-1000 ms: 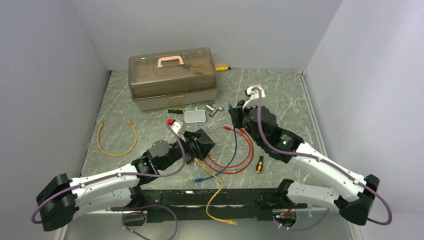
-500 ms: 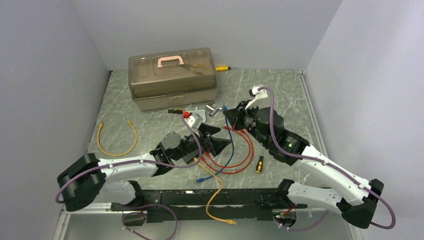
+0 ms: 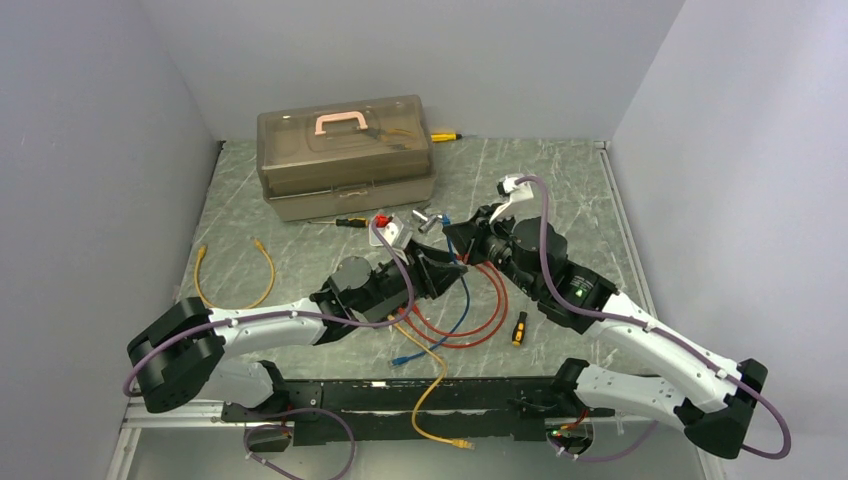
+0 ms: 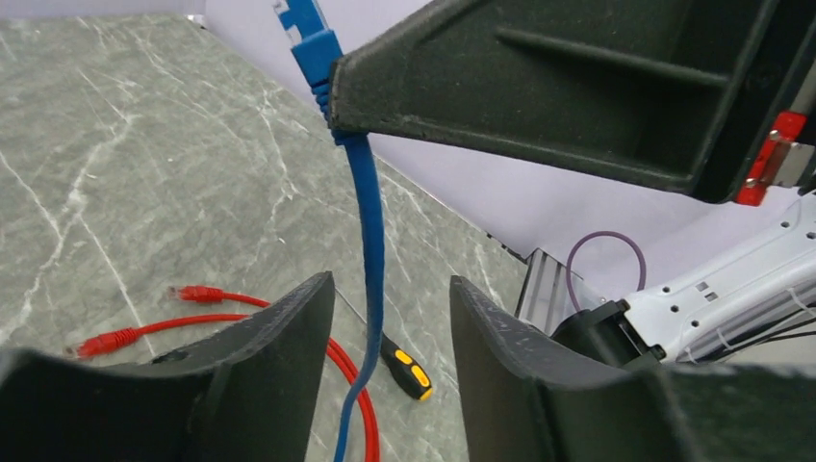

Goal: Pull the plug from the switch port
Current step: Place the connector at the corner of the board.

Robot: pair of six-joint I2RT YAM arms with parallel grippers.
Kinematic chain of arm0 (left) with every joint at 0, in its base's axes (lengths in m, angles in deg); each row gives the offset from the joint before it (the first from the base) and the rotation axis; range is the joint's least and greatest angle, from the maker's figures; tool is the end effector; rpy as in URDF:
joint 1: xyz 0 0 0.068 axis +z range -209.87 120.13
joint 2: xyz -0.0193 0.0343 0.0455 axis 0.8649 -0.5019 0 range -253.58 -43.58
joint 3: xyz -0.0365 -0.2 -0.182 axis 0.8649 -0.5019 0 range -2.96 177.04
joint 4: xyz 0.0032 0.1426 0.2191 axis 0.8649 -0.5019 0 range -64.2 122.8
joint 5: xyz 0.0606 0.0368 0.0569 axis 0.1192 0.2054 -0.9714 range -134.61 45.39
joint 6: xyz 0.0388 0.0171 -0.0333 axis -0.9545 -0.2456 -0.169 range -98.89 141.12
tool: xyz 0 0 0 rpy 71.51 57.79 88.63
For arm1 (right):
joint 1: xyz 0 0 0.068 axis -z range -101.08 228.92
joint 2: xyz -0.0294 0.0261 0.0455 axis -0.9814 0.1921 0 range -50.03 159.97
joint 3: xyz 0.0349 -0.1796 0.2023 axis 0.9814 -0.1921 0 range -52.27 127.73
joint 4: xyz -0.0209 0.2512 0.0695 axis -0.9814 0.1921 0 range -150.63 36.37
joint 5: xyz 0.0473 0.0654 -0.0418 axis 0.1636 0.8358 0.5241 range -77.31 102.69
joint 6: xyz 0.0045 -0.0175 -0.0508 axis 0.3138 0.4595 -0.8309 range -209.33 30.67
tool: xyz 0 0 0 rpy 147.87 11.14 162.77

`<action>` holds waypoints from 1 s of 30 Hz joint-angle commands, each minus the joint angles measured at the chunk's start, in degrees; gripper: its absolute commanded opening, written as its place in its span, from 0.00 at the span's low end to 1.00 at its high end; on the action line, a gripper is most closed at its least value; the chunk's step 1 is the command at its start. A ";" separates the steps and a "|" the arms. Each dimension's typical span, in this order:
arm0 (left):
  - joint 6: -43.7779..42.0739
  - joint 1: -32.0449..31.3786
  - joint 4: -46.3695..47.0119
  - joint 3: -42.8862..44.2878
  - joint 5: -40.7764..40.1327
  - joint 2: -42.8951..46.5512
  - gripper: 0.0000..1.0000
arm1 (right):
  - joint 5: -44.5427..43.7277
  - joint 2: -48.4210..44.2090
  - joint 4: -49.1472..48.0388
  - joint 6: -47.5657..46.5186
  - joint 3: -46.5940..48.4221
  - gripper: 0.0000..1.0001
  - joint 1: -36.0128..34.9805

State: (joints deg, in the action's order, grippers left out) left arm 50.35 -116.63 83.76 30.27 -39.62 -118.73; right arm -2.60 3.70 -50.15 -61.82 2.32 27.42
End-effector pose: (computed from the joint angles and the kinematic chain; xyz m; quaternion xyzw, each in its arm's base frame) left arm 0.1524 -0.2382 0.2669 0.1864 0.6221 -0.5389 0.5365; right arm 0.1410 0.1623 0.3718 -0.0734 0.7585 0.3285 0.5581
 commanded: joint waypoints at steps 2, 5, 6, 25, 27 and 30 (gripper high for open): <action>0.34 0.19 0.86 1.41 -1.88 -0.08 0.44 | 1.03 -2.21 -2.34 0.71 -0.13 0.00 0.05; -0.10 0.30 -0.46 1.72 -1.82 0.30 0.32 | 1.52 -2.79 -2.22 0.06 -0.51 0.02 0.09; -0.80 0.32 -1.26 2.13 -1.44 0.45 0.27 | 1.59 -3.11 -1.97 -0.39 -0.58 0.08 0.09; 0.90 5.13 14.98 5.29 5.24 1.28 0.00 | -12.93 -20.77 5.38 -0.94 -8.44 0.87 0.03; 1.99 5.71 17.65 5.79 5.77 0.72 0.00 | -13.94 -21.64 6.26 0.02 -10.25 0.87 0.08; 3.35 6.53 21.27 6.79 6.80 0.07 0.00 | -14.77 -22.93 6.70 0.76 -12.58 0.87 0.12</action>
State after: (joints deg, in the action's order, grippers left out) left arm 50.81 -111.07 93.37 33.31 -35.20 -118.07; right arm -14.31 -18.29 -44.88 -62.61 -7.52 27.48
